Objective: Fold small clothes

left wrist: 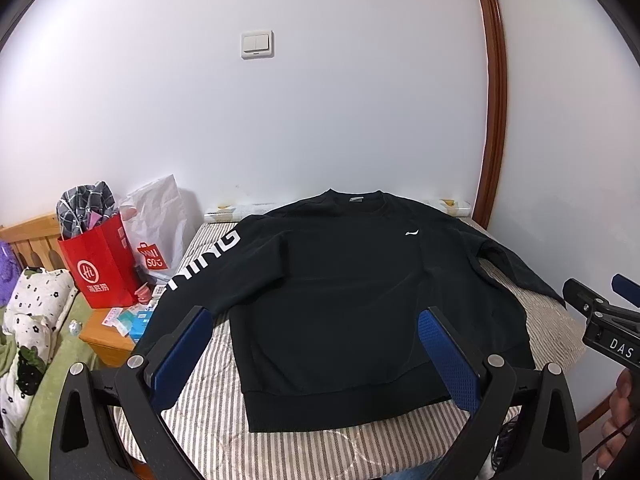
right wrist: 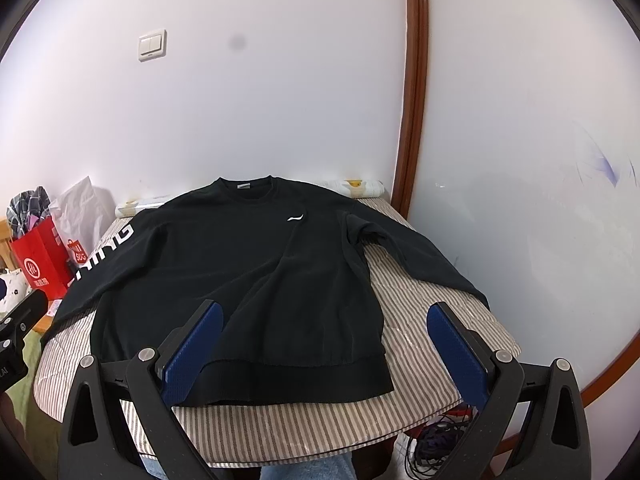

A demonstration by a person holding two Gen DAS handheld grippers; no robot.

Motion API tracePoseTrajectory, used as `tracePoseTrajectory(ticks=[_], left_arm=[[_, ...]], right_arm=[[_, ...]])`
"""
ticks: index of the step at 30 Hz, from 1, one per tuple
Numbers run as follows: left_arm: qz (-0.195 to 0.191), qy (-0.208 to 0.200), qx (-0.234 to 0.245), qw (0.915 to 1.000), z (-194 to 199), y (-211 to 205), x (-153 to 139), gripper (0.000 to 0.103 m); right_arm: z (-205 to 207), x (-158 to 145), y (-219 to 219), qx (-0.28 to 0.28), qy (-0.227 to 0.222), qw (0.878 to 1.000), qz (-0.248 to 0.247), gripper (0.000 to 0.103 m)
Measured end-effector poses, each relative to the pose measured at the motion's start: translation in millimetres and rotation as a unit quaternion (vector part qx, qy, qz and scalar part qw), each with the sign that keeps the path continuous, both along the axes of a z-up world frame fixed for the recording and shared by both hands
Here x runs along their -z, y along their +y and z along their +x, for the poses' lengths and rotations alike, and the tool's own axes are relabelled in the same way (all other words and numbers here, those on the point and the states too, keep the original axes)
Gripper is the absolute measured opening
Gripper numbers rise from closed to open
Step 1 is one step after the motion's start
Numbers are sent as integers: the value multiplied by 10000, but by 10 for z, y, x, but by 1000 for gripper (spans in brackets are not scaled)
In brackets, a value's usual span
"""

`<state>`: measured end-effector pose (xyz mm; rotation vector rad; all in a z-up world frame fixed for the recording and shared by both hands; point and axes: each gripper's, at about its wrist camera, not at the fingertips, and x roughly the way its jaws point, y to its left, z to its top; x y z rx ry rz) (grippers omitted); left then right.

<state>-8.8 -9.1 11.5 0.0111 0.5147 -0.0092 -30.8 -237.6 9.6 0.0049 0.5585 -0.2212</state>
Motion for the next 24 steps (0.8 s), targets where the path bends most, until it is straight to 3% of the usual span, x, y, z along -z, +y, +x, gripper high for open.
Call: tracePoseTrajectory(ticks=[8,14,18,21,24], left_arm=[[-251,243,165,9993,260,138,142,103],[-473,587,-174,9970,604,350,436,103],[-1121,877,-226,9896,865,648,747,103],[-1431,1244,-492,9806,1080,910,1039,103],[-1649,1358,-735,9741,1170,1150,1268,103]], right_arm=[[187,108,62,-54,82,10000,-8,101],[481,409,50,-100,338,9994,-54,101],[683,641,-26,-74,417,9991,-26,101],[895,843,-101,-112,644,9978,64,100],[1046,1010,-97,-174,806,9966,-45,97]])
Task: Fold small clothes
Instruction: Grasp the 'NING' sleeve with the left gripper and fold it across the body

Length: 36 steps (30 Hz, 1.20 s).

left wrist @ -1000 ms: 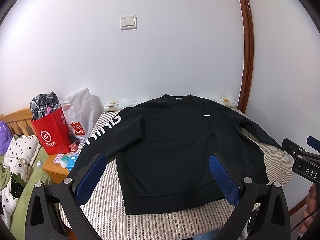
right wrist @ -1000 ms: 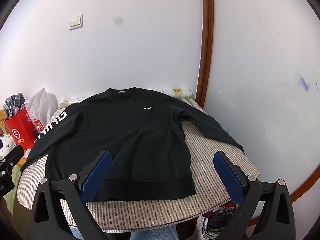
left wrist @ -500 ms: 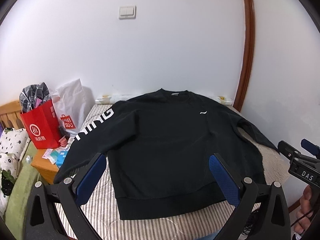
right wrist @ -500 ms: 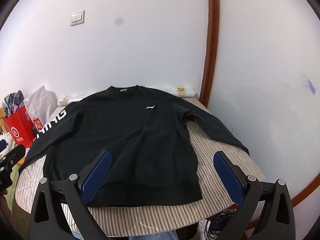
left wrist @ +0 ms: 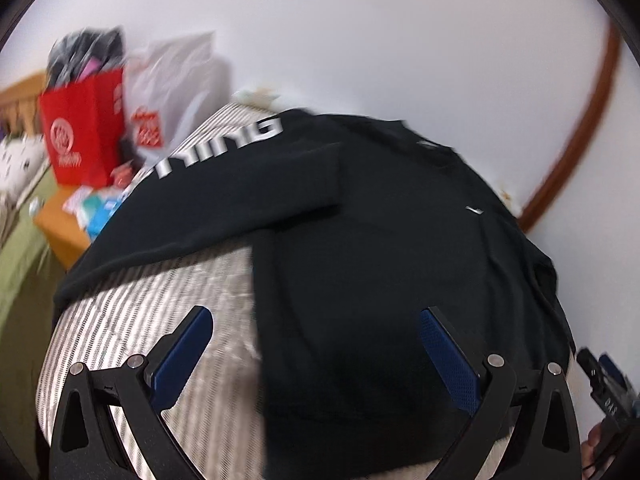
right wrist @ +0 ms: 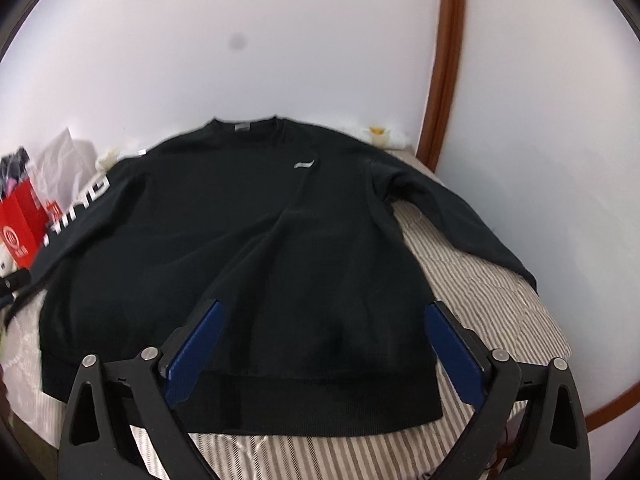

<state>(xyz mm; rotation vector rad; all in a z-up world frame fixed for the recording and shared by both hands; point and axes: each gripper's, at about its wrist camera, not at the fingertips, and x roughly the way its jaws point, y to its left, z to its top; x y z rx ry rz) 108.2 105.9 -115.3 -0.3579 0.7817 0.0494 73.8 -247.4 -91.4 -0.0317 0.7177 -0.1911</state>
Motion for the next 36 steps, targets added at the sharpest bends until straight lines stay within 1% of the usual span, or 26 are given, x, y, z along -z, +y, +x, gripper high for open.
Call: tracePoseTrajectory(ticks=[3,5,8,9,11,12,14,17,18,19,20,21,22,23,24,25,26,27,29,30,31,34,36], left_arm=[[-255,74,-350,9990,86,307,200,101],[-576,109,-490,9971,129,509,327,97],[-1069,113,-721,9916,187,795,508,95],[-1269,134,-810,9885,210,893,579,93],[-1482,152,-872,9850,276,1001,670,89],[-1482,100,-881,9850,318,1010,677,87],[-1444,83,-932,9851,375,1039,675,85],[-1511,23,-1054,9829,450,1113,681,81],[-1493,7,-1113,9825,484,1138,680,78],[-1412,28,-1184,9829,513,1149,681,69],[-1260,78,-1287,9836,546,1151,676,63],[-1097,139,-1369,9844,582,1163,672,51],[-1017,153,-1419,9845,592,1174,664,31],[-992,-6,-1539,9831,571,1200,629,19],[-964,-161,-1641,9816,547,1223,586,14],[-836,-220,-1675,9821,546,1216,523,13],[-590,-166,-1545,9861,593,1169,425,11],[-472,-210,-1460,9879,618,1132,347,10],[-225,-426,-1319,9901,654,1005,138,9],[-96,-567,-1149,9917,699,894,-17,8],[-24,-633,-1025,9927,732,824,-106,8],[337,-880,-564,9940,917,425,-466,8],[606,-1019,-281,9926,1061,151,-662,8]], right_arm=[[136,146,47,-52,192,9997,-129,95],[223,228,80,-81,306,9994,-146,95],[316,321,152,-102,411,9988,-238,95],[346,351,186,-108,459,9984,-307,95],[380,385,239,-89,537,9976,-420,95],[390,393,266,-65,569,9973,-464,95],[392,398,307,1,623,9967,-521,95],[360,385,372,116,662,9958,-616,95],[341,377,394,151,681,9954,-650,95],[304,366,430,161,702,9949,-705,95],[280,356,438,156,710,9946,-740,95],[235,344,465,179,702,9941,-802,95],[202,337,477,209,701,9939,-827,95],[174,329,478,224,703,9939,-821,95],[156,324,463,226,702,9940,-804,95],[128,325,447,244,700,9941,-787,95],[108,328,429,257,705,9941,-778,95],[95,329,415,252,708,9942,-772,95],[83,324,353,216,713,9941,-784,95],[85,316,305,204,693,9941,-808,95],[90,304,263,189,664,9943,-815,95],[110,246,67,131,529,9954,-791,95],[146,206,-88,108,409,9956,-832,95]])
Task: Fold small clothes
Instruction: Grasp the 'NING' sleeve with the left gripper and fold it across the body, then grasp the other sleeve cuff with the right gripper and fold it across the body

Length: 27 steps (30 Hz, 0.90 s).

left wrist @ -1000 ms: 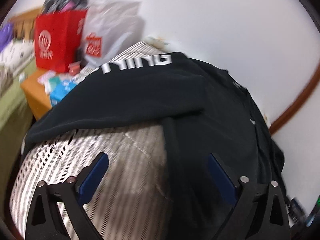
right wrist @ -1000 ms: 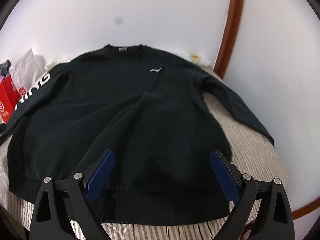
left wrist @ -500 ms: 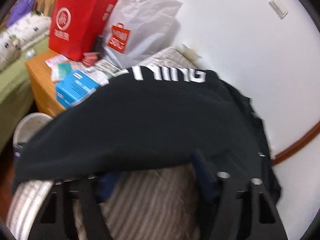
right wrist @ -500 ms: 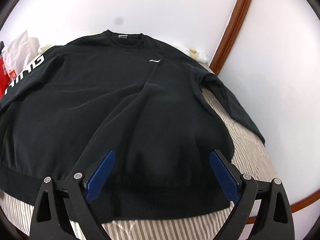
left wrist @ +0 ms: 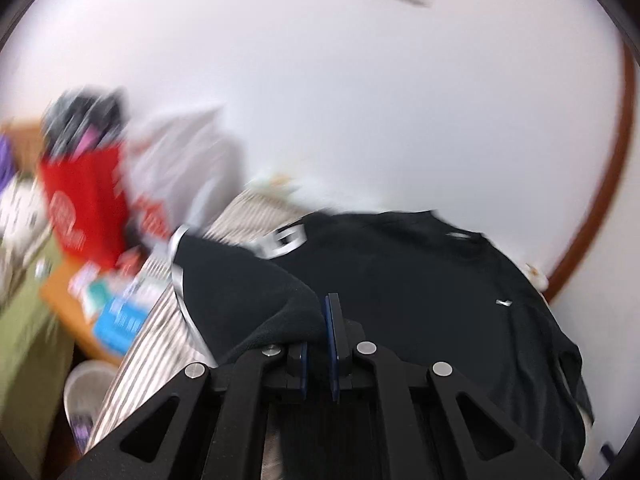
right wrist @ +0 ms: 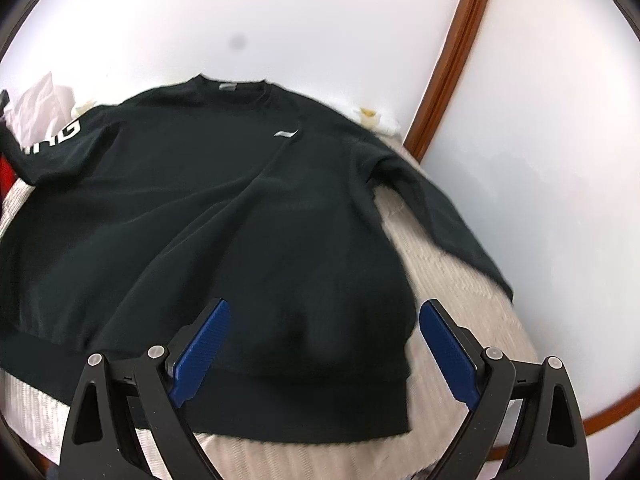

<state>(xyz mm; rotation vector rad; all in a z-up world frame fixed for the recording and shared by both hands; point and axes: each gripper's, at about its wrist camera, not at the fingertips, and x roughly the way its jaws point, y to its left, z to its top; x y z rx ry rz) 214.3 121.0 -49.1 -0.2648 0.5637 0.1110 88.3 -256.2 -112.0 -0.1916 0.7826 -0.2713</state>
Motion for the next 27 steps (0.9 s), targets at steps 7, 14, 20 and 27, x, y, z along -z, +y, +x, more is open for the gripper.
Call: tracePoseTrajectory(ticks=[7,14,20,27], left_arm=[[752,-146,723,9944,635,-1179,-353,8],[1267,299,1410,9814,1146,-2284,43,8],[984,959,1612,9773,1426,-2642,492,17],[656,987,1943,9738,1028,-2581,522,63]], right_arm=[[65,-31,-497,-91,-119,9998,138,95],[151,158,-966,-23,70,9990,447,95],[258,281,-1144,-241,254,9988,356,95],[491,149,-891,-733,15,9971,179,95]])
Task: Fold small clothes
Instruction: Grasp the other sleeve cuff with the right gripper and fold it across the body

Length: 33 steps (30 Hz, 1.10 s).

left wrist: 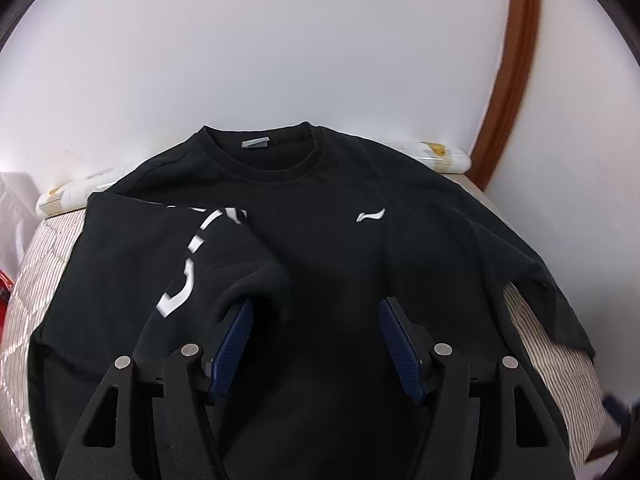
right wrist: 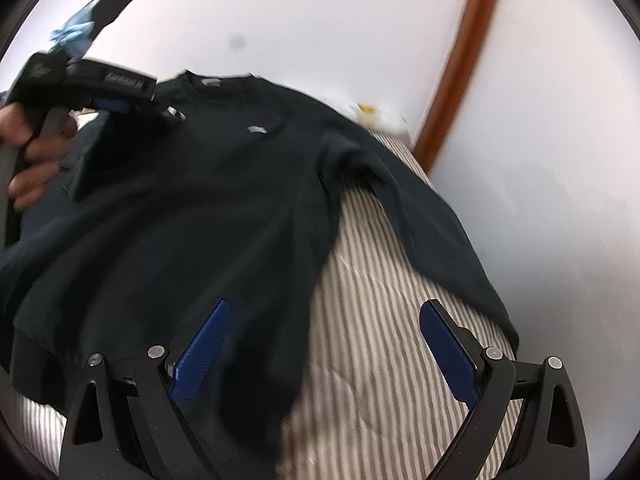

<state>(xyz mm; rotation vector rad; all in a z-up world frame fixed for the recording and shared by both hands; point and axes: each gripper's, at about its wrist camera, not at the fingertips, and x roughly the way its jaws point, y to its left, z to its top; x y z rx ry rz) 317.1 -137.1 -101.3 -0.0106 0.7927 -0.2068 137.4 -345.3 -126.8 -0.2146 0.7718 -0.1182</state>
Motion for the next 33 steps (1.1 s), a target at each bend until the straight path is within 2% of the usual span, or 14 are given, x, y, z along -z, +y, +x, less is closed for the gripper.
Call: tracePoseTrajectory(ticks=[3,8,12,15,18,21,22,23,25,26,27,29,33], left_arm=[[-153,-68,-83,9998,-217,299,-106,67],[324,-279,-830,9956,-487,1212,-152,73],[569,-63,-1605,9854,-444,2011,49,74],[555,213,-1776,9823,-295,2419,272,74],[601,330,-1755,9821,-117,2559,445,74],[842,295,-1733,9808,114,2534,600,74],[880,309,-1767,9798,179,2537,656,73],[843,315,-1806,9794,241,2545,703,72],[663,378,-1810,9805,292,2561,771,54],[573,408,-1760,9819,302,2550,783,53],[544,364,-1736,9826,273,2541,788,52],[528,314,-1720,9832,257,2551,795,52],[468,326,-1765,9827,259,2582,810,54]], right_arm=[[161,-103,242,-157,-109,9998,-6,95],[468,-287,845,-608,-286,9971,356,95],[828,-276,1434,-1008,-188,9933,530,95],[1109,-171,1809,-1320,-32,9890,666,95],[1432,23,2206,-1533,255,9868,453,95],[1664,233,2574,-1765,492,9830,133,95],[1763,344,2677,-1726,673,9827,-71,92],[1841,445,2749,-1693,811,9819,-240,73],[1908,512,2783,-1804,939,9790,-167,48],[1910,451,2759,-1818,796,9801,-84,23],[1927,415,2750,-1800,711,9810,-110,16],[1949,221,2544,-1759,518,9828,229,14],[1910,-192,1746,-1029,-69,9912,828,14]])
